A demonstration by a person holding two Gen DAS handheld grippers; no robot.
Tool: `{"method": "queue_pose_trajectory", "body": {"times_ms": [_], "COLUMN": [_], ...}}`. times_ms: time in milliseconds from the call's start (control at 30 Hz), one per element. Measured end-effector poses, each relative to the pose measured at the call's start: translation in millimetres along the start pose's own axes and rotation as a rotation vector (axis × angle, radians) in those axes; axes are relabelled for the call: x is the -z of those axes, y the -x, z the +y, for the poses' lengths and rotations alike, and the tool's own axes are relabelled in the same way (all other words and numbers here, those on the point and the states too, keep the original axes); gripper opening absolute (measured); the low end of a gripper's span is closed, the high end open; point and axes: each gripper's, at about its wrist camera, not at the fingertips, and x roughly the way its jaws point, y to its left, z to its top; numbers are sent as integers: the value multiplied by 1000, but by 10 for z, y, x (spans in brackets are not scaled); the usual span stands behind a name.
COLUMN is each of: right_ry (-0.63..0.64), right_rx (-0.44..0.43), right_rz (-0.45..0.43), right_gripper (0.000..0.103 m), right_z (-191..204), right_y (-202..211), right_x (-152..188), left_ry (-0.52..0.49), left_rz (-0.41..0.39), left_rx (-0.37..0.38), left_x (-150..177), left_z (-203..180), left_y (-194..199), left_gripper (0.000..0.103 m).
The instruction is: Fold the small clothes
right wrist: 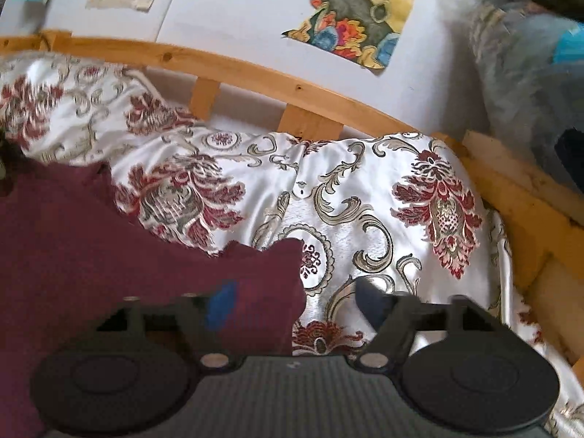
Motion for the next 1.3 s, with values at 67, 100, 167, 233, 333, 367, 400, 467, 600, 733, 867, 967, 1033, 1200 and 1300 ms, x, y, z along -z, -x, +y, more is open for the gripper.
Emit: {"method": "queue_pose_trajectory", "body": {"times_ms": [67,100,167,233,333,367,400,467,600,733,867,967,1033,1200,1300], "right_ry": [-24,-29,-44,-50,-33,-33,-32,-20,-51,-70,-35,-10,-5,-6,-13], "right_rx": [-23,-35,-65,-76,-31,-21,-11,24,59,70,79,85,87,90,92], "right_rz": [0,7,27,51,70,67,61,50,73,88,88,96,99,95,98], "right_gripper": [91,92,95,96,98,100,101,101,102,103,103,103,103,103,103], "right_z": [-14,-13,-8,12,52,63,75,87,28,-25,26,73,86,77,73], "right_y": [79,108,168,241,331,339,340,301,229,228,230,203,188,200,195], "right_x": [0,7,46,124,253,270,287,300,326,365,359,375,386,395,401], "left_ry": [17,11,-11,-25,-19,-23,-26,-32,-52,-1,4,-17,-9,13,24], "left_rz": [-20,-22,-10,22,43,34,28,16,-11,-58,-99,-72,-64,-52,-43], "left_rx": [18,20,21,24,32,29,24,8,-49,-65,-68,-87,-87,-84,-87], "left_x": [133,201,348,450,553,572,585,596,626,685,726,733,741,755,736], "left_z": [63,80,89,105,149,158,156,132,61,89,95,79,100,127,122], "left_y": [95,122,141,111,90,102,117,144,200,307,406,322,275,237,251], "left_gripper": [80,79,70,54,33,25,20,11,7,6,6,6,6,8,18]}}
